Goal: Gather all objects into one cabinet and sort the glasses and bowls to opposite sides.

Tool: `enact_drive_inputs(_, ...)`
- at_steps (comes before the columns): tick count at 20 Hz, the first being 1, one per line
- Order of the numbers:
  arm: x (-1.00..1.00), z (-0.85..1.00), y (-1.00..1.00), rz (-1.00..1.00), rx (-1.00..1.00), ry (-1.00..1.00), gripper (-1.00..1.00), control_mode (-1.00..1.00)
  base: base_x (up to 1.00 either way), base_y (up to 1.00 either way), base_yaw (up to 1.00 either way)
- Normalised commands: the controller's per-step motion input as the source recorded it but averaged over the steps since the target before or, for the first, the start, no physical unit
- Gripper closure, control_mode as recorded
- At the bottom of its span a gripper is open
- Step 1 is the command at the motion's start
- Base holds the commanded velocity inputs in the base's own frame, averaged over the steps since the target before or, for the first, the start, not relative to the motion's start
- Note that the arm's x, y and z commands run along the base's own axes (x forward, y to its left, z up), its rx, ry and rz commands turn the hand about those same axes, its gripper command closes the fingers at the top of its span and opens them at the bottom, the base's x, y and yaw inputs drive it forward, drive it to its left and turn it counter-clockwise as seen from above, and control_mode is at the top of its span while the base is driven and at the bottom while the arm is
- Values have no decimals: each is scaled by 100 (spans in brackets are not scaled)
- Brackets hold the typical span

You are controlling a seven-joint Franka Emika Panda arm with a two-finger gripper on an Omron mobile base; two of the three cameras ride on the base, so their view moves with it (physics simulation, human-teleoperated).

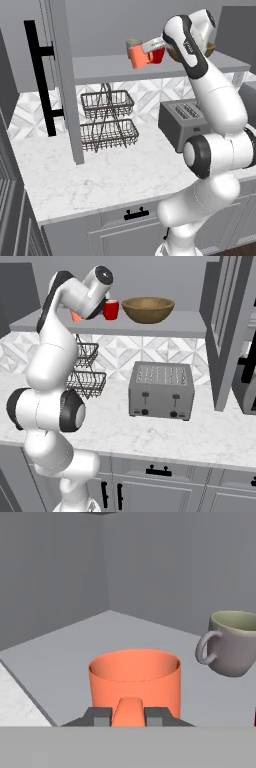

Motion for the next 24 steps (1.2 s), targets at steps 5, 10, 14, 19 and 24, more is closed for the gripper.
enact_drive_inputs(5,10,-36,0,-1,1,-5,100,-100,0,0,0)
enact_drive_inputs(10,33,-11,0,-11,0,-8,100,-100,0,0,0)
enact_drive_inputs(14,22,-9,3,-11,2,-1,100,-100,0,0,0)
enact_drive_inputs(19,8,-9,5,-1,0,0,100,-100,0,0,0)
enact_drive_inputs(24,14,-3,0,-15,0,-2,100,-100,0,0,0)
